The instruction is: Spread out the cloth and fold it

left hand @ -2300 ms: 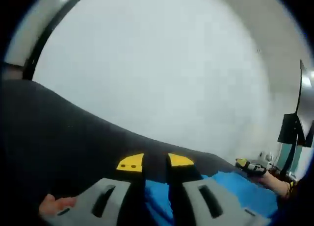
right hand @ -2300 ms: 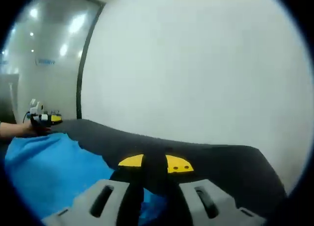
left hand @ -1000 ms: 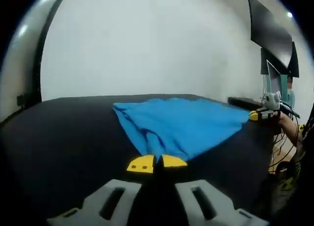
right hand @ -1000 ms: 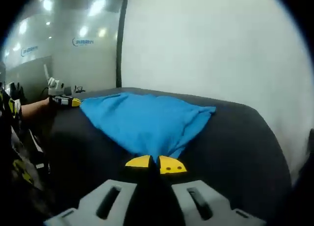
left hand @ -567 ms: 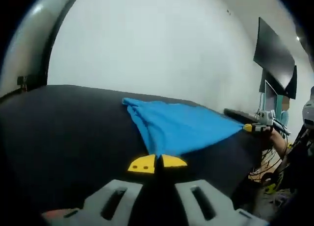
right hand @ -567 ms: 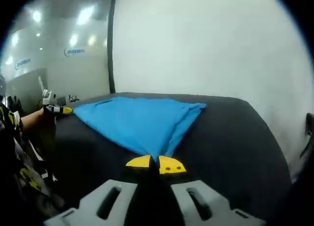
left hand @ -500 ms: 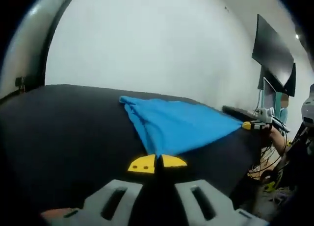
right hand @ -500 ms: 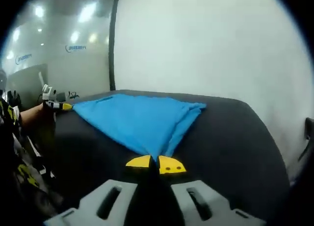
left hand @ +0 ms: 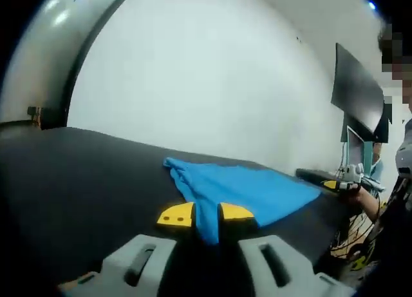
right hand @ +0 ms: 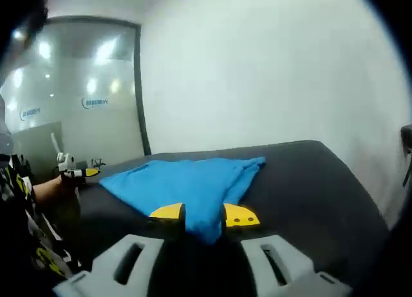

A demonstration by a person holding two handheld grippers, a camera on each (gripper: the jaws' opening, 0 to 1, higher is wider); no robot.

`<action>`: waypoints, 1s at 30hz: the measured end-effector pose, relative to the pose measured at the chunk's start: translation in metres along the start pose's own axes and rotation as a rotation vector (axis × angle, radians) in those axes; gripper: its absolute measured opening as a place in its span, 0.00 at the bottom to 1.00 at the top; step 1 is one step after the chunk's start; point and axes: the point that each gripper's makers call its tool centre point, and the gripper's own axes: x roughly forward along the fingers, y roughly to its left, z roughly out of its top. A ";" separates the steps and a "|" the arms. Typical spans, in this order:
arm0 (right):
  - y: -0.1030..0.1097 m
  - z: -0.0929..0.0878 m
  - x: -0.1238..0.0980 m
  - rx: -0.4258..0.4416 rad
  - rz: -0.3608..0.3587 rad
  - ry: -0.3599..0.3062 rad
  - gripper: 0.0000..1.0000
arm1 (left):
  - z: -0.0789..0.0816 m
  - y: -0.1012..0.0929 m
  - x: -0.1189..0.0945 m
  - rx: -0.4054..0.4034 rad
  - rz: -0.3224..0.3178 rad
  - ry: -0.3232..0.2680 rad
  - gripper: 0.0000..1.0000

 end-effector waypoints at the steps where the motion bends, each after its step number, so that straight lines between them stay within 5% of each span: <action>1: 0.003 -0.005 0.004 -0.028 0.003 0.032 0.19 | -0.011 -0.005 0.002 0.016 -0.023 0.044 0.14; 3: 0.010 -0.015 0.012 -0.066 0.017 0.080 0.19 | -0.026 -0.010 0.006 0.053 -0.031 0.105 0.14; 6: -0.003 -0.038 0.020 -0.169 -0.058 0.203 0.05 | -0.031 -0.006 0.011 0.103 0.018 0.112 0.10; 7: 0.004 -0.029 0.020 -0.154 -0.038 0.155 0.02 | -0.030 -0.005 0.010 0.078 0.015 0.109 0.05; 11: 0.000 -0.027 0.012 -0.144 -0.046 0.162 0.01 | -0.023 0.002 -0.001 -0.022 -0.011 0.099 0.00; 16: 0.001 -0.028 -0.001 -0.124 -0.038 0.147 0.01 | -0.021 0.004 -0.010 -0.032 -0.059 0.099 0.00; 26: 0.003 -0.033 -0.001 -0.153 -0.031 0.166 0.01 | -0.036 0.003 -0.012 0.117 -0.079 0.133 0.00; 29: 0.003 -0.034 -0.002 -0.156 -0.031 0.164 0.02 | -0.032 0.007 -0.015 0.086 -0.085 0.118 0.00; 30: 0.002 -0.034 -0.002 -0.156 -0.035 0.163 0.03 | -0.031 0.016 -0.017 0.082 -0.043 0.123 0.00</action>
